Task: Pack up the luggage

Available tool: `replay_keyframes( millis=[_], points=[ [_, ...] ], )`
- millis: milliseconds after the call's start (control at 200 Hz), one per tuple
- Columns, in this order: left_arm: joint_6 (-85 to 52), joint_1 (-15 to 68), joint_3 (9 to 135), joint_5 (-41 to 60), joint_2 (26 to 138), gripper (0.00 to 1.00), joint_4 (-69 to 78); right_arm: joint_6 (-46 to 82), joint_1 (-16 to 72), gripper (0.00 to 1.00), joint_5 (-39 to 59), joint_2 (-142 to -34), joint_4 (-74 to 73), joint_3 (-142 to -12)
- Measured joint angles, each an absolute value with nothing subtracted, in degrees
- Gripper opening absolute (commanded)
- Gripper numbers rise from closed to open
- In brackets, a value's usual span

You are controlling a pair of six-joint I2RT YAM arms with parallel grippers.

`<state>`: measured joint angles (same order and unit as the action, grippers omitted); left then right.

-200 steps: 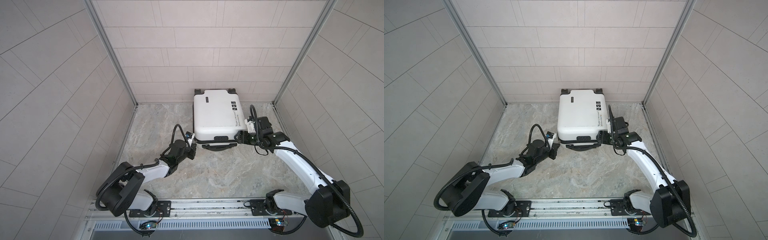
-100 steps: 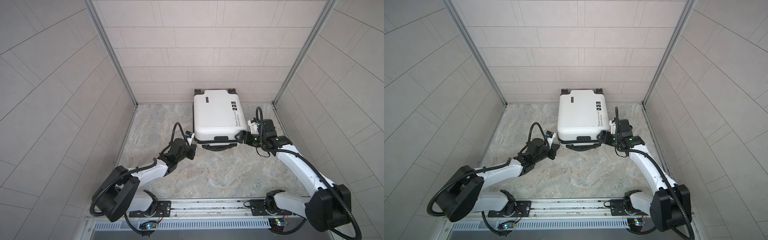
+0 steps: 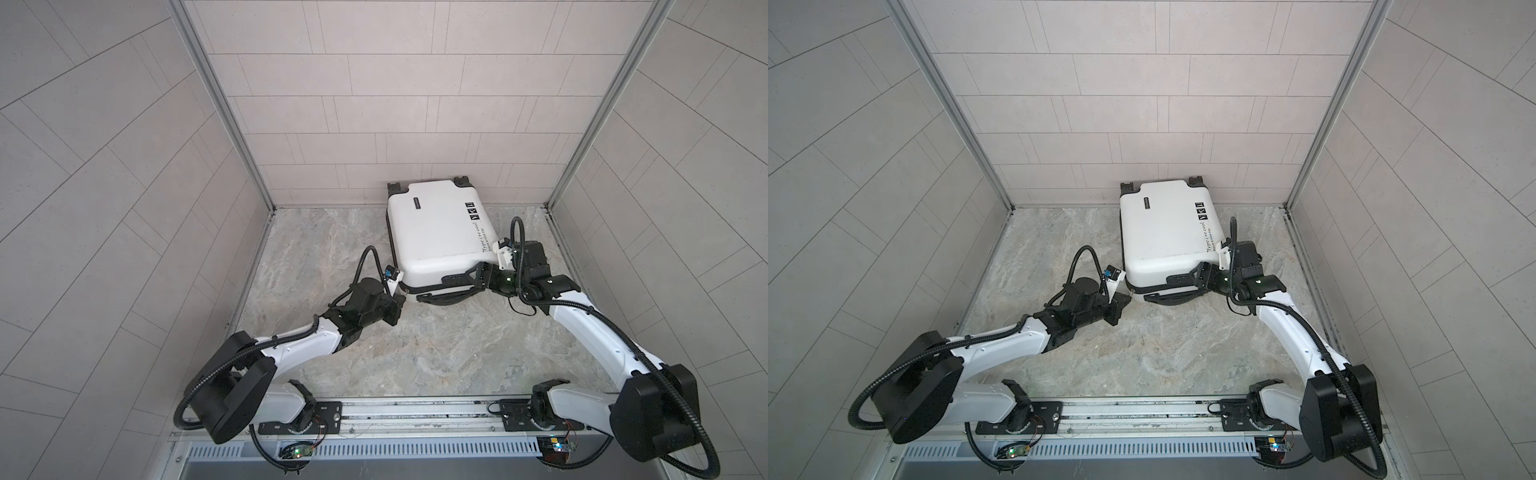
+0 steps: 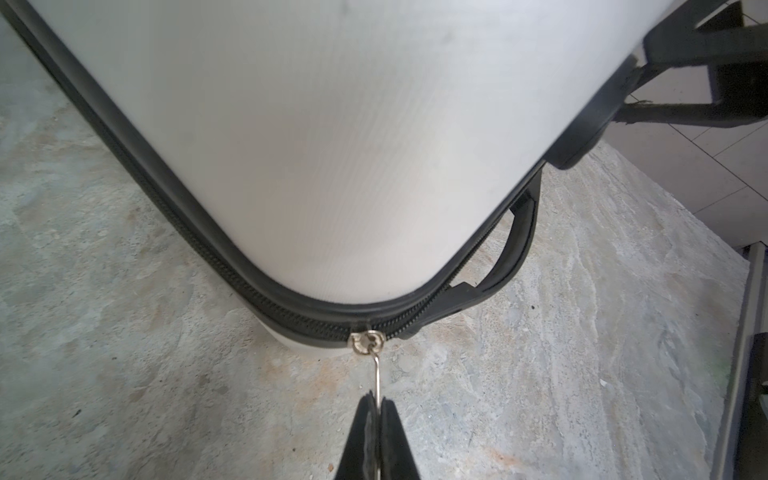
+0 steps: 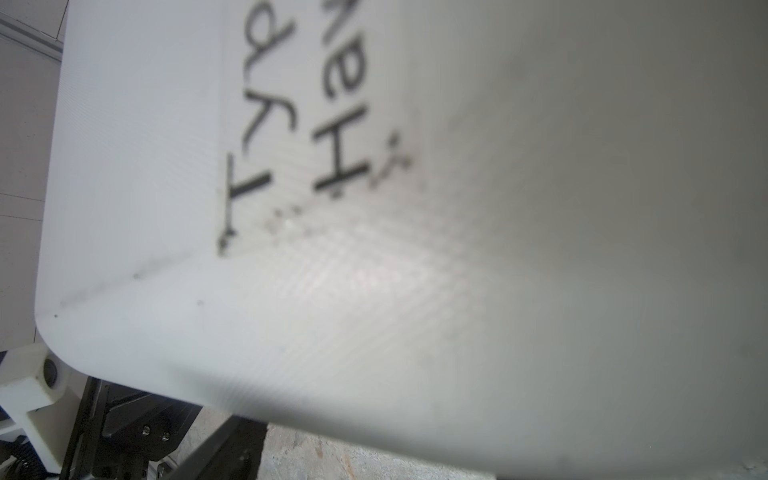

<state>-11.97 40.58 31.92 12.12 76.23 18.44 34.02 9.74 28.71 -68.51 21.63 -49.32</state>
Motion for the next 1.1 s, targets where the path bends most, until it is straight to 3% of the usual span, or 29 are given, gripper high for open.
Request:
replay_keyframes(
  millis=[240, 575, 791, 1101],
  points=[
    [-12.1, 41.1, 33.1, 11.7, 78.3, 0.0, 18.1, 32.8, 8.7, 0.9, 26.8, -68.0, 25.1, -51.2],
    [-12.7, 41.3, 33.4, 11.6, 80.1, 0.0, 18.7, 32.5, -7.0, 0.95, 30.0, -68.1, 24.3, -54.9],
    [-13.1, 41.3, 33.4, 11.5, 80.1, 0.0, 18.7, 35.8, -7.4, 0.96, 37.6, -76.8, 15.4, -57.6],
    [-13.2, 41.6, 33.4, 11.2, 80.1, 0.0, 18.7, 40.8, -5.6, 0.95, 40.6, -80.0, 6.8, -56.1]
  ],
)
